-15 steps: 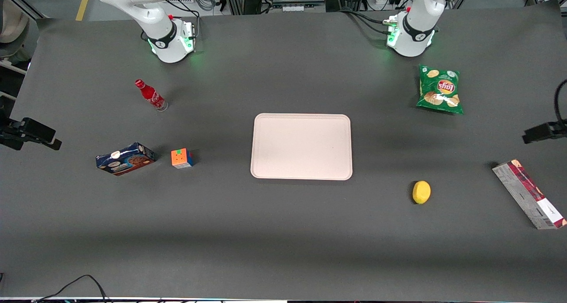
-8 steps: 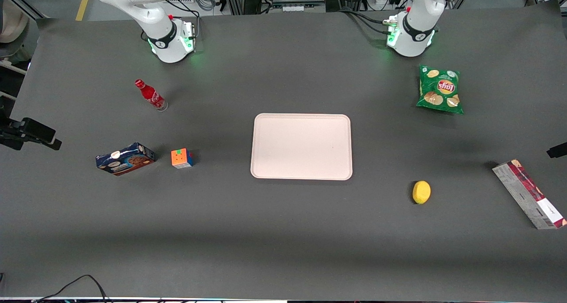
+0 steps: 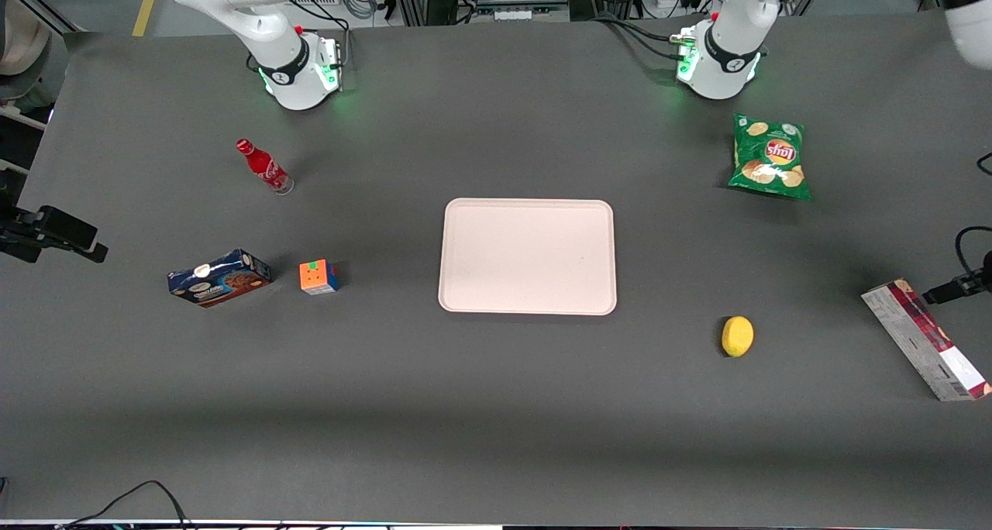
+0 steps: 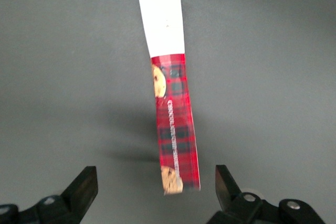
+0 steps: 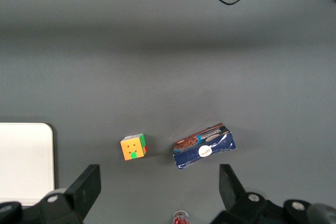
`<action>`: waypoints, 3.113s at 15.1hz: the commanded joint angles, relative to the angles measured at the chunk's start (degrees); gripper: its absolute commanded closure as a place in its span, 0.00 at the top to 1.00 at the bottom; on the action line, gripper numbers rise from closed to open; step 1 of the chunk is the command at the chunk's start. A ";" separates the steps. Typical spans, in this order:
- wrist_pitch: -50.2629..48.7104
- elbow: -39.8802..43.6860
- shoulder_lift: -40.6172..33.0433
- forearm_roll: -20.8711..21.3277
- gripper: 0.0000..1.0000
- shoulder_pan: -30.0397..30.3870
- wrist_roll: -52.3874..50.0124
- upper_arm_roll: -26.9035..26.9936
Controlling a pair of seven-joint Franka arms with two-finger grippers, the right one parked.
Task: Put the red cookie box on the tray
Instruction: 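Close the left gripper on the cookie box's end and lift it, then carry the upright cookie box with the left gripper over the white tray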
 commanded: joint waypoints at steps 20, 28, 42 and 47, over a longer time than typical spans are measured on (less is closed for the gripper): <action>4.27 17.70 18.59 -10.45 0.29 6.63 11.45 -5.06; -4.24 18.49 16.05 -6.86 0.00 6.19 16.90 -4.63; -31.24 18.05 -8.39 5.81 0.00 -17.00 0.69 -5.15; -28.70 17.17 -9.53 5.55 0.00 -22.02 -16.09 -11.55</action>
